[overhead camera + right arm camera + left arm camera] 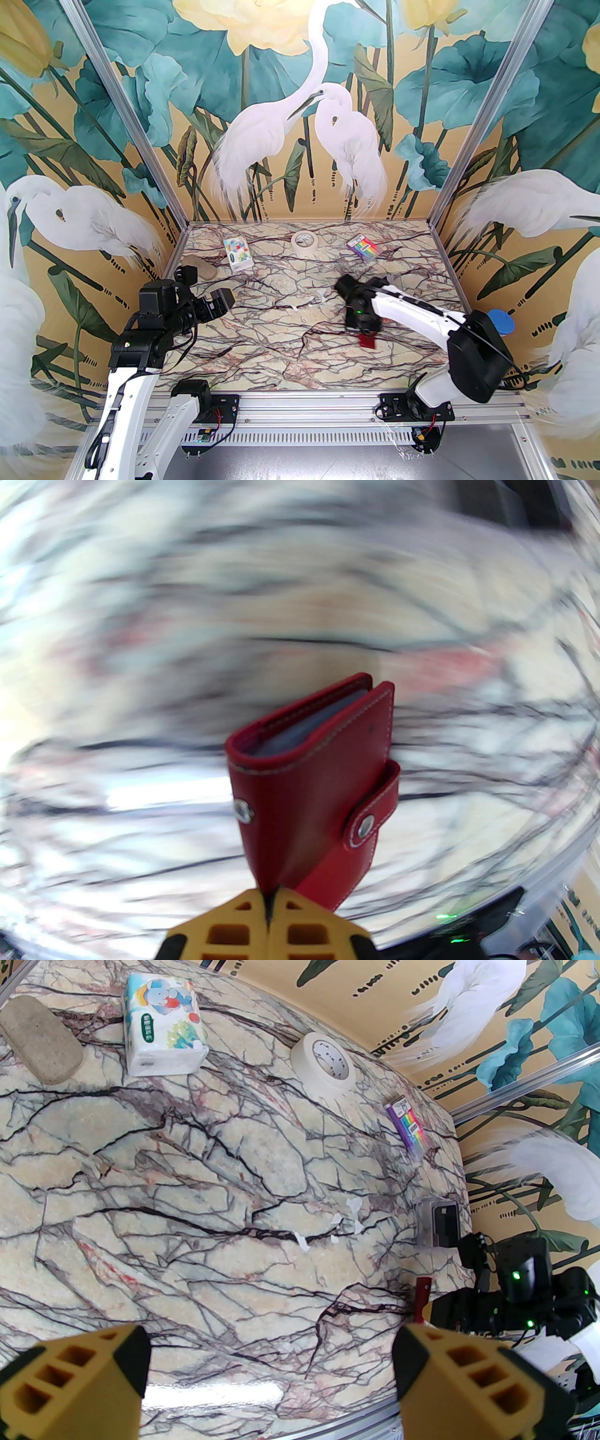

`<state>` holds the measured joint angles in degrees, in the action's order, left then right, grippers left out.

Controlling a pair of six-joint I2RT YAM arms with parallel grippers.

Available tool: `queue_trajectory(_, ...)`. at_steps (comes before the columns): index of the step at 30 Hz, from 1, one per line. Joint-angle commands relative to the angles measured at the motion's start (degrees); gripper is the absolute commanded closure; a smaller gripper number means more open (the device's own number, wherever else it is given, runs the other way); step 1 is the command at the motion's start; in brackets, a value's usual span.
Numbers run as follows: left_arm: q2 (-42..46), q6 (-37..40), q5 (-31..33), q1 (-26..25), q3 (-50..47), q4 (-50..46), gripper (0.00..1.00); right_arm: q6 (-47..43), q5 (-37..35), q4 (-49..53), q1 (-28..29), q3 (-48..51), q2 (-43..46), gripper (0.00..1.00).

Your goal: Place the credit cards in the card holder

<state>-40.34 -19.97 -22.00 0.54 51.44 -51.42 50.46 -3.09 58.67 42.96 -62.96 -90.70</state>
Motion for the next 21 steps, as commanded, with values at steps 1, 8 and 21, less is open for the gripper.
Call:
queue_trajectory(1, -0.72, -0.25, -0.45, 0.35, -0.5, 0.97, 0.1, 3.5, 2.35, -3.4, 4.92, -6.94, -6.96, 1.0)
queue_trajectory(8, -0.82, -0.16, -1.56, 0.26, -0.7, 1.3, 0.1, 4.89, 6.23, -7.68, 11.06, -19.85, -19.78, 1.0)
queue_trajectory(21, -2.46, -0.51, -1.55, 0.0, -0.67, 1.32, 0.1, 6.06, 13.03, -11.56, 13.9, -29.71, -30.66, 1.0)
